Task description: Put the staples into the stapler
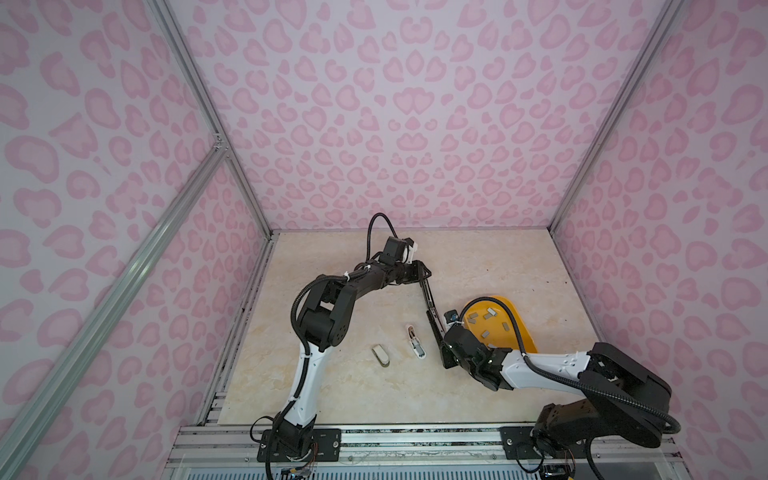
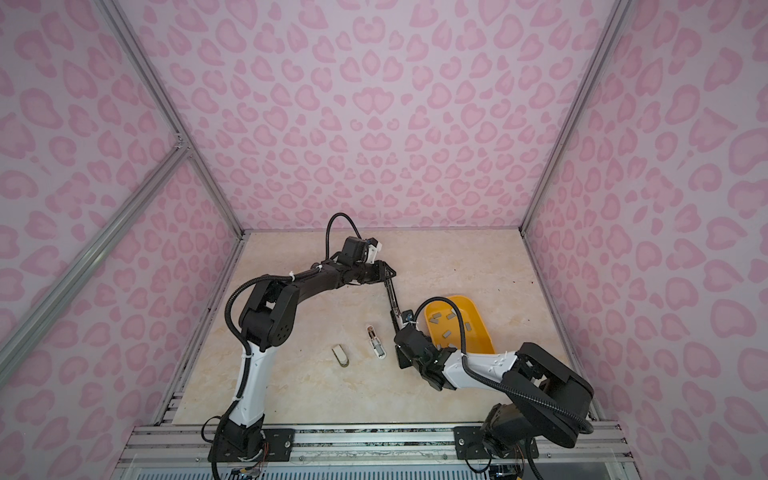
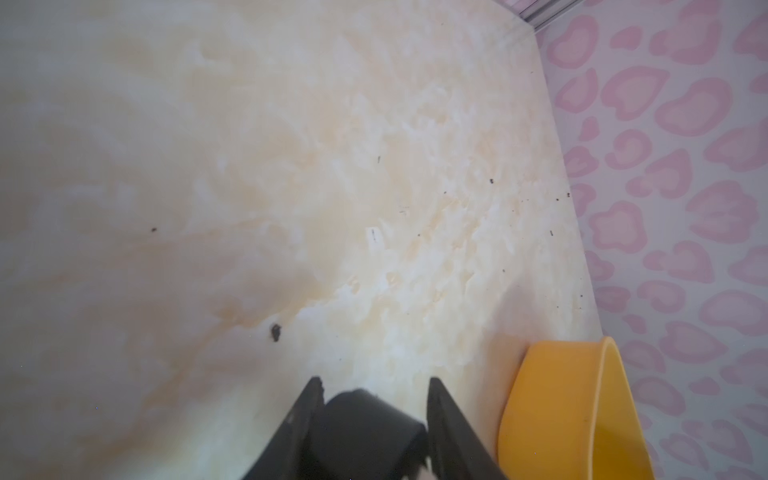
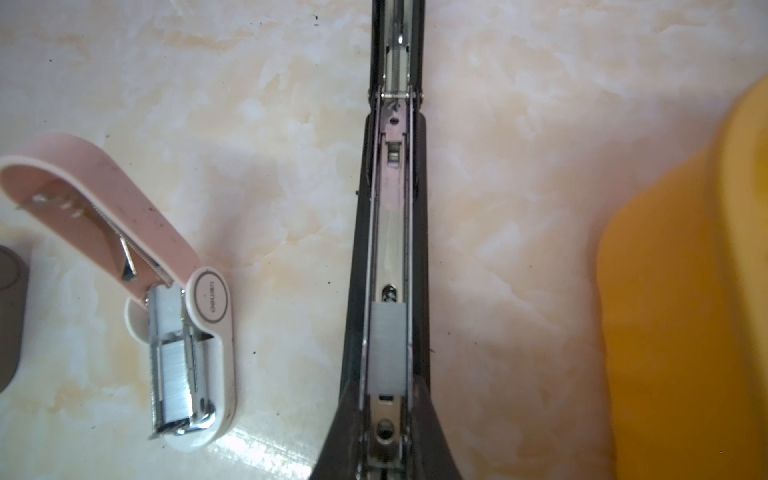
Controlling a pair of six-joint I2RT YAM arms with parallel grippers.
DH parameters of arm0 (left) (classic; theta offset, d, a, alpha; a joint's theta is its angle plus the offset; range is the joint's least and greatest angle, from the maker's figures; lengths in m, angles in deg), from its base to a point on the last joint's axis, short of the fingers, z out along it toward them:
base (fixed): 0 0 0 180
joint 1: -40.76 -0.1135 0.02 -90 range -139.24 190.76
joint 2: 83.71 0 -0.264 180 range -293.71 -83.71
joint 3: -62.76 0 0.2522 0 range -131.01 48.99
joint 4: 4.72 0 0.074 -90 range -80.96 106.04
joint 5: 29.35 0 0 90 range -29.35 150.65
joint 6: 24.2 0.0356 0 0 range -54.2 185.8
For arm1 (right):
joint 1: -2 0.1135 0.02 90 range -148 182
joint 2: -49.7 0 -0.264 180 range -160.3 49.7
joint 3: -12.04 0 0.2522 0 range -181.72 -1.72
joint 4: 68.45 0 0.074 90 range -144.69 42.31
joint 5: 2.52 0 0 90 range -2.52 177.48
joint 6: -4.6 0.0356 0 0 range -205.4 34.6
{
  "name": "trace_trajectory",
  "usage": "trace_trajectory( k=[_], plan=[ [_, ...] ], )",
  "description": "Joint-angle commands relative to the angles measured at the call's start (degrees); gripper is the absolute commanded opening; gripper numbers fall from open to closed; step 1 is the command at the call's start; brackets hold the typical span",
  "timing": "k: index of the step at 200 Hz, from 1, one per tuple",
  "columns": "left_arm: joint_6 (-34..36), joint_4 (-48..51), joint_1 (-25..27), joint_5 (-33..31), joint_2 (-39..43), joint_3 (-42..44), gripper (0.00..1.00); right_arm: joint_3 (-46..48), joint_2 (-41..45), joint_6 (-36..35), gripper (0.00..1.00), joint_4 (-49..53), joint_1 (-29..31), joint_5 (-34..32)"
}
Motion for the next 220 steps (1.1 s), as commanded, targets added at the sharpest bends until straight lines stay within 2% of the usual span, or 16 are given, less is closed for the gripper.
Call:
trace_trajectory(
  k=[1, 46, 66, 122, 164, 220],
  plan=[
    [3.47, -6.79, 1.10, 2.51, 3.79, 2.60, 0.42, 0.76, -0.05, -2.41, 0.07, -4.98, 0.20, 0.60],
    [11.50, -10.98, 3.73, -1.79, 10.31, 10.40, 0.43, 2.58, 1.04, -2.67, 0.13, -7.81, 0.21, 0.90],
    [15.40, -11.01, 5.16, -7.45, 12.62, 13.39, 0.43, 3.10, 1.51, -2.56, 0.16, -8.34, 0.21, 0.91],
    [20.93, -17.15, 8.08, -13.00, 18.16, 21.87, 0.43, 5.86, 3.49, -1.97, 0.22, -10.38, 0.46, 0.57],
    [22.58, -19.74, 9.15, -13.98, 20.34, 24.65, 0.43, 7.50, 5.96, -2.19, 0.29, -10.85, 1.34, -0.36],
    [25.04, -21.68, 10.62, -14.78, 22.89, 27.55, 0.43, 8.21, 5.90, -2.09, 0.30, -9.89, 2.35, -2.25]
  ],
)
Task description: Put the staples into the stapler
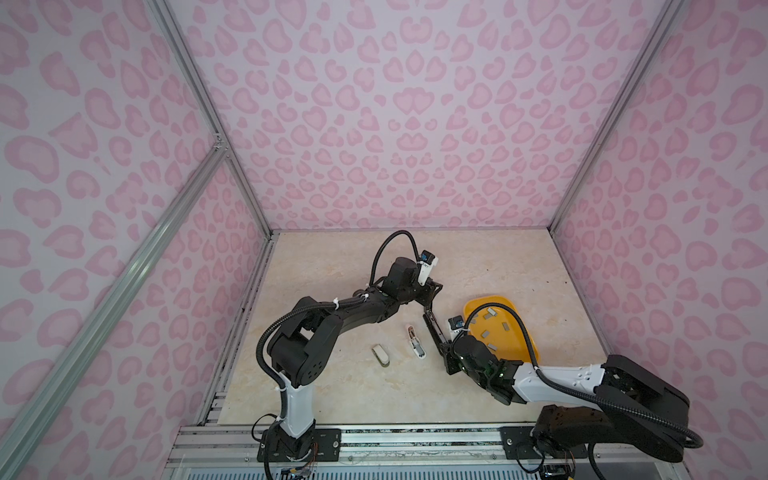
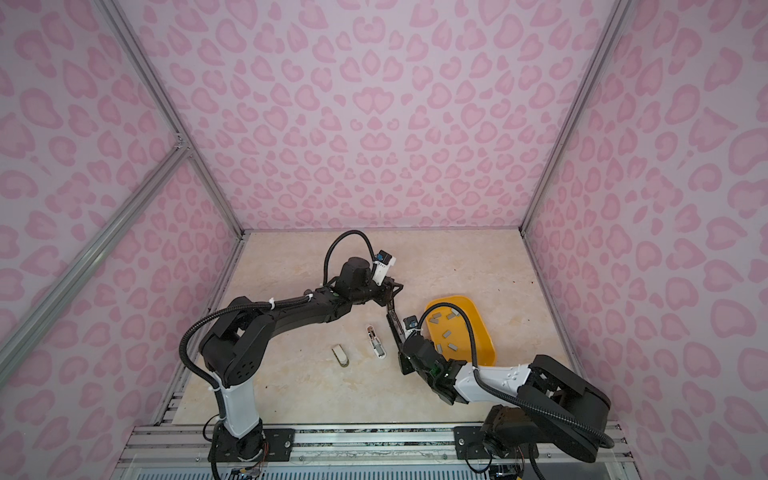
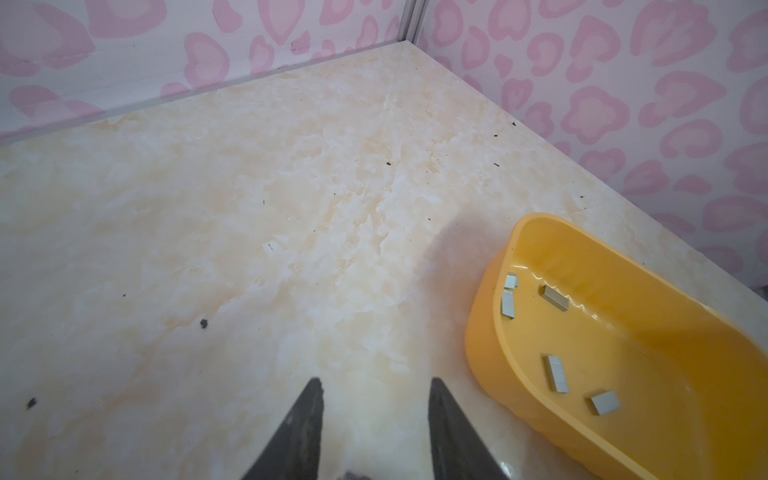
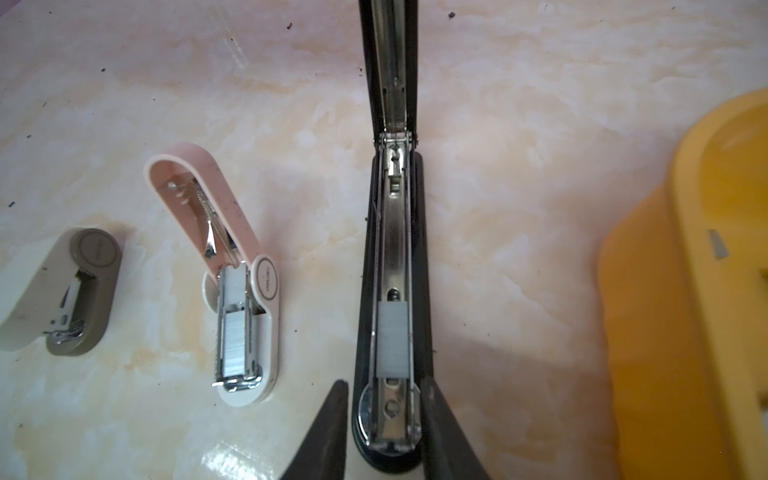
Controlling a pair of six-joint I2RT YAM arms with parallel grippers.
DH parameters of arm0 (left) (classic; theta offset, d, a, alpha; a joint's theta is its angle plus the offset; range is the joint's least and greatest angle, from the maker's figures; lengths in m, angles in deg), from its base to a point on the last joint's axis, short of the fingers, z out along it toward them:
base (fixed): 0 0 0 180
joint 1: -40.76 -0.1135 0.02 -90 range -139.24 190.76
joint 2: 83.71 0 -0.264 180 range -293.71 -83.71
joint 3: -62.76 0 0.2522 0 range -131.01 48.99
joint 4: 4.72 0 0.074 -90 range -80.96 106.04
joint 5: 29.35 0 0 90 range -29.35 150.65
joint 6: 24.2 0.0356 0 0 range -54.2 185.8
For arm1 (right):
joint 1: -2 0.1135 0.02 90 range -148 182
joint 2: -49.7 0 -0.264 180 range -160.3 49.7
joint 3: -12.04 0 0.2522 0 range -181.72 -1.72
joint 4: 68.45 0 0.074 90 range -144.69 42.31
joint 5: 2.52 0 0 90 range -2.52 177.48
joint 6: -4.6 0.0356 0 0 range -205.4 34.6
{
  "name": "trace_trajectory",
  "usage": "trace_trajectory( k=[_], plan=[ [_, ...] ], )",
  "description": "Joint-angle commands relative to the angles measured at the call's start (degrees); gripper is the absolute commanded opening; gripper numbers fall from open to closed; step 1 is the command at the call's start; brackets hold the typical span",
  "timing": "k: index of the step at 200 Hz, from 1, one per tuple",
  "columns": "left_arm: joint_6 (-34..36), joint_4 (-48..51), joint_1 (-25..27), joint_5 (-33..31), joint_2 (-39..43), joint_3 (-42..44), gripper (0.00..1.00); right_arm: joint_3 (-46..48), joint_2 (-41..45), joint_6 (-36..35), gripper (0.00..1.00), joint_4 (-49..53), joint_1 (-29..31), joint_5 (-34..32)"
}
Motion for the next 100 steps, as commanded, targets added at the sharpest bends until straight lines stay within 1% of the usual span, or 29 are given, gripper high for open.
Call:
trace_trajectory(
  k=[1, 40, 100],
  plan=[
    [2.13, -3.50, 0.46, -0.68, 1.47, 0.79, 0.43, 0.41, -0.28, 0.07, 0.30, -0.09, 0.34, -1.90],
    [3.71, -3.11, 1.24, 0.26, 1.30, 0.38, 0.43, 0.61, -0.24, -0.38, 0.25, -0.29, 1.35, -3.28],
    [5.04, -4.39, 1.93, 1.52, 2.57, 2.02, 0.43, 0.42, -1.86, -0.69, 0.15, -0.60, 2.08, -4.49]
  ],
)
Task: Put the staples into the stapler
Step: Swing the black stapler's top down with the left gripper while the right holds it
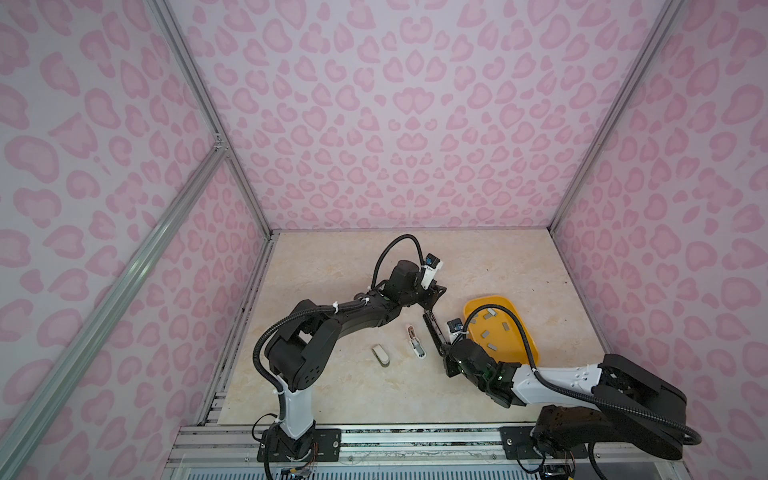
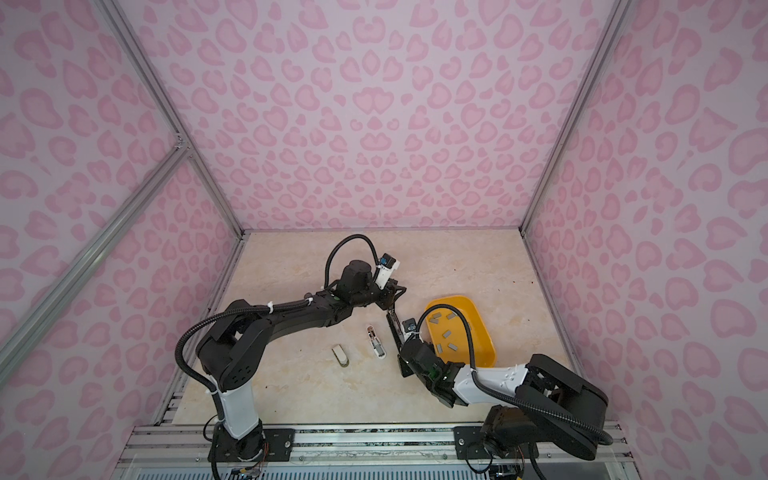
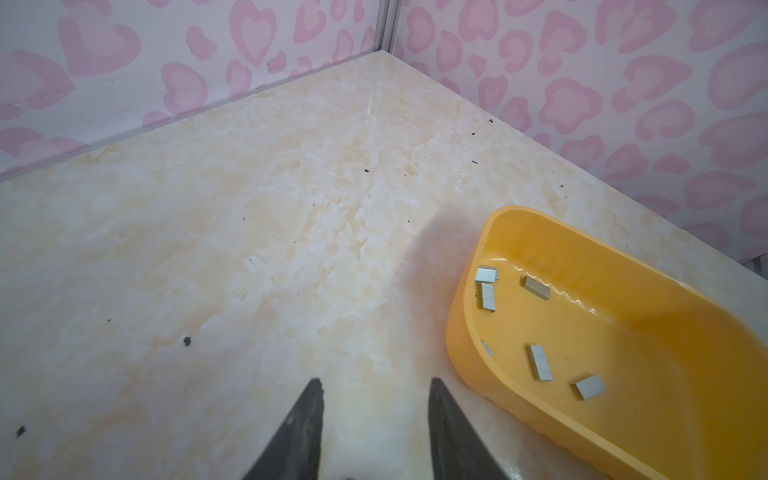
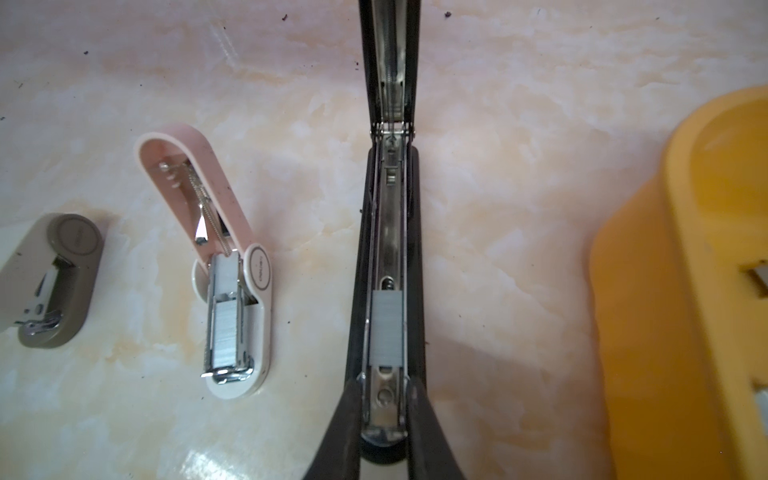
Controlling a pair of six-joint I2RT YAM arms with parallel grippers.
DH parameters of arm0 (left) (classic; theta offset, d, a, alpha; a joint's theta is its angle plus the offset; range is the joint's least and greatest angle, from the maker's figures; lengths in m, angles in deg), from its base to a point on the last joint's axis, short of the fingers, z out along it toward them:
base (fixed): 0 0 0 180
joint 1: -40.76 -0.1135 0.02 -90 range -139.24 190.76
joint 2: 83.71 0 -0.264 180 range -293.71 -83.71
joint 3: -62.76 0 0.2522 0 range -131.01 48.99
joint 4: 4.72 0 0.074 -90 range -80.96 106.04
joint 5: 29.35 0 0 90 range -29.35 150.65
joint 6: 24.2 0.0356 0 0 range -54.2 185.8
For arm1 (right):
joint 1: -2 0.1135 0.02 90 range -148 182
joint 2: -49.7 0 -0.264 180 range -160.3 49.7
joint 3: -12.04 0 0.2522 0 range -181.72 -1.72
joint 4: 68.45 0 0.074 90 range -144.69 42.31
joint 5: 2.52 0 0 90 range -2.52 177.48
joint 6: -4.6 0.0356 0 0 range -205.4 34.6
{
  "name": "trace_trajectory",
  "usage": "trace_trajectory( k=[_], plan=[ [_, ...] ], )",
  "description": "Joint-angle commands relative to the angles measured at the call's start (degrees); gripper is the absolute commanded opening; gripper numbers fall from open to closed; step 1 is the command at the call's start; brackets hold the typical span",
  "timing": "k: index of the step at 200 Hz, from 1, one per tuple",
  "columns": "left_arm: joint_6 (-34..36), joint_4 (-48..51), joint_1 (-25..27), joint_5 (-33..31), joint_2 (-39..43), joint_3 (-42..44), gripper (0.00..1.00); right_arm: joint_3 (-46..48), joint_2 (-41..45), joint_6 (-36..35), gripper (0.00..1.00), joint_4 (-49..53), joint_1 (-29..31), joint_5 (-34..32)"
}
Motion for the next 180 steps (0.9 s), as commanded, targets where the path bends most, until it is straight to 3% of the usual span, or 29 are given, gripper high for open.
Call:
trace_trajectory(
  k=[1, 39, 86, 132, 180],
  plan=[
    [1.66, -2.99, 0.32, 1.12, 1.13, 0.44, 0.43, 0.02, -0.95, -0.25, 0.15, -0.13, 0.23, -1.28],
    [3.53, -4.81, 1.03, 3.68, 2.69, 3.29, 0.42, 0.72, -0.73, 0.01, 0.09, -1.36, 0.27, -2.19],
    [8.74, -7.84, 3.84, 3.94, 5.36, 9.61, 0.56, 2.55, -0.44, 0.84, 0.08, -4.17, 0.26, -2.83],
    [9.20, -9.50, 4.53, 2.97, 5.25, 12.50, 0.57, 3.88, -0.15, 1.68, 0.08, -5.58, 0.32, -3.25],
    [9.35, -12.90, 4.87, 4.65, 6.29, 15.58, 0.73, 5.09, 0.78, 2.29, 0.11, -6.23, 0.26, -3.61]
  ],
)
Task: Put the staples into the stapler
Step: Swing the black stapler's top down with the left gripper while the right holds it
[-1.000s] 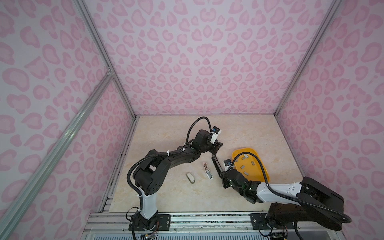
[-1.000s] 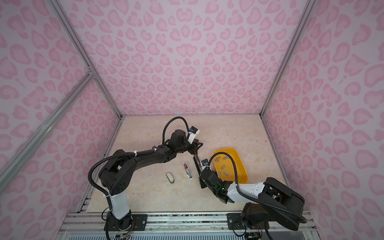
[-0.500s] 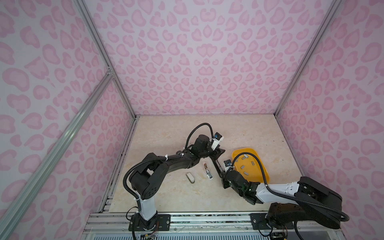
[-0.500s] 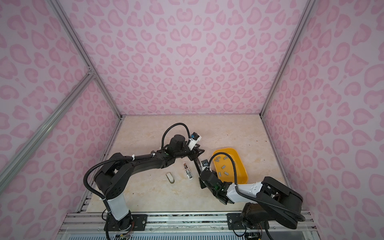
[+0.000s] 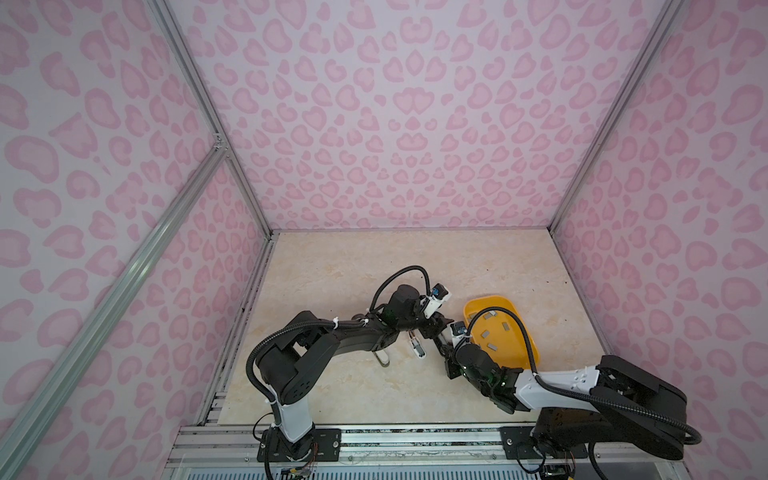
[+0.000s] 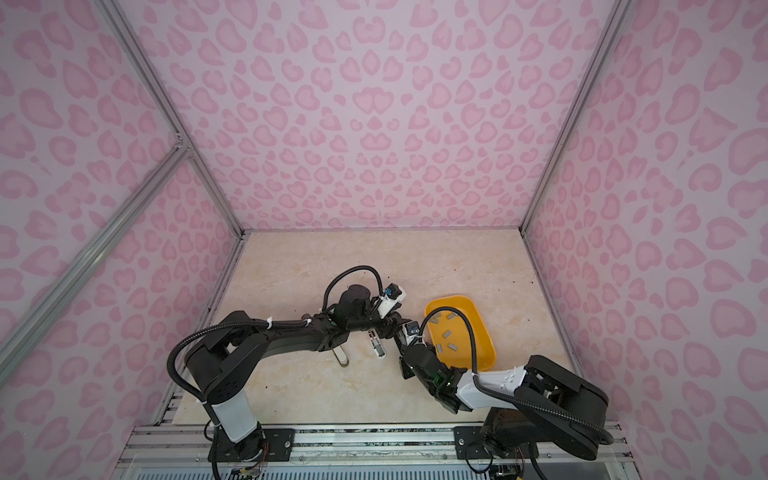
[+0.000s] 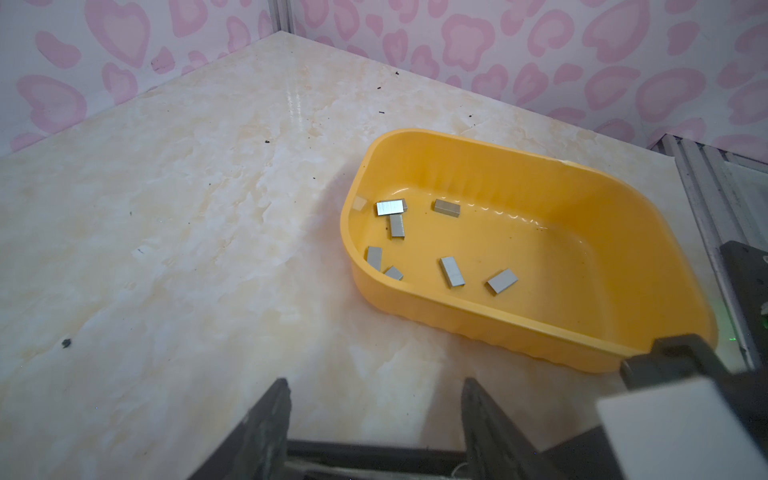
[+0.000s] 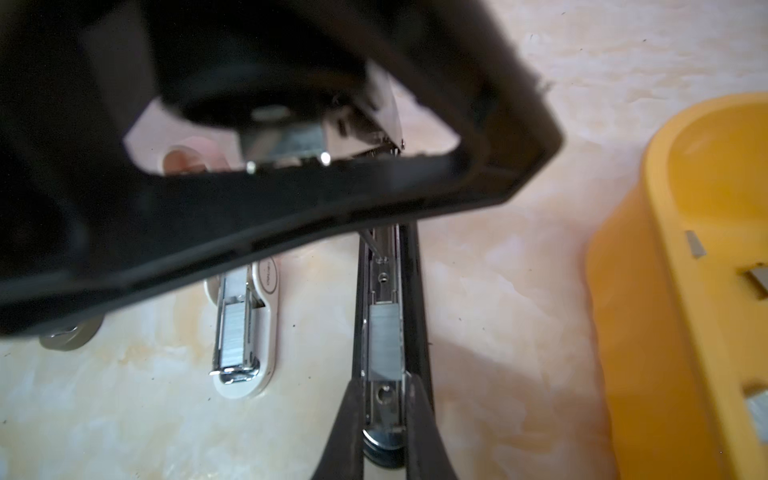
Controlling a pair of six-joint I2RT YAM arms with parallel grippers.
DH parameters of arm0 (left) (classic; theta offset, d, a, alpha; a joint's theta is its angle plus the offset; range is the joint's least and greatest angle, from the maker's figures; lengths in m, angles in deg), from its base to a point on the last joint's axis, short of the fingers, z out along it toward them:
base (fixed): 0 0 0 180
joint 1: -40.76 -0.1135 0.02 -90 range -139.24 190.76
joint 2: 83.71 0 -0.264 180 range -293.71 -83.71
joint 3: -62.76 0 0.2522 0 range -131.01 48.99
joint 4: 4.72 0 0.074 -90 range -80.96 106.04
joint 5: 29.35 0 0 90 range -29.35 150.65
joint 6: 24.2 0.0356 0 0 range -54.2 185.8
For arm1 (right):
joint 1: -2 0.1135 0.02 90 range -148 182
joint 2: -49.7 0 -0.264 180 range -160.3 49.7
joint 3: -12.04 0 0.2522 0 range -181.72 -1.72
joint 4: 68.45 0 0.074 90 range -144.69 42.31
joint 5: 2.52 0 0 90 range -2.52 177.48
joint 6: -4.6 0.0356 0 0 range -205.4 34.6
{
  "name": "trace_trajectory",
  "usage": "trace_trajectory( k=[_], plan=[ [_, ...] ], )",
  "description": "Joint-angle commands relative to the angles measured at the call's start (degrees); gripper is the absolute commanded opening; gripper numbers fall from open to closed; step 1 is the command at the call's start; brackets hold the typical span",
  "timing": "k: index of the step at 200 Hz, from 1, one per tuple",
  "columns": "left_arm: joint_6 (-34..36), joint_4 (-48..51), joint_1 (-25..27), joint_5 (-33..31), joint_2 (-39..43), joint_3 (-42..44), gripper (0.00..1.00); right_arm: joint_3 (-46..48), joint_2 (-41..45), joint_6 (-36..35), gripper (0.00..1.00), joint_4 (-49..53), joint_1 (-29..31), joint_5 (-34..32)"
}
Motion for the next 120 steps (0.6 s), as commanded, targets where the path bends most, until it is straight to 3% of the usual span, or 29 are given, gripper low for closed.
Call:
trace_trajectory(
  k=[1, 38, 86, 120],
  plan=[
    [0.84, -3.32, 0.08, 0.60, 1.24, 1.19, 0.74, 0.81, 0.15, 2.20, 0.11, 1.23, -0.08, -2.48],
    [0.48, -6.00, 0.25, 1.81, 1.25, 2.23, 0.84, 1.86, -0.02, 2.93, 0.15, -0.11, 0.02, -2.39],
    [-0.05, -7.14, 0.43, 2.82, 2.24, 2.02, 0.91, 2.14, 0.51, 3.06, 0.24, 0.11, 0.19, -2.72],
    [-0.25, -7.19, 0.45, 2.62, 2.61, 1.58, 0.92, 2.14, 0.43, 2.98, 0.25, -0.42, 0.20, -2.66]
  ],
)
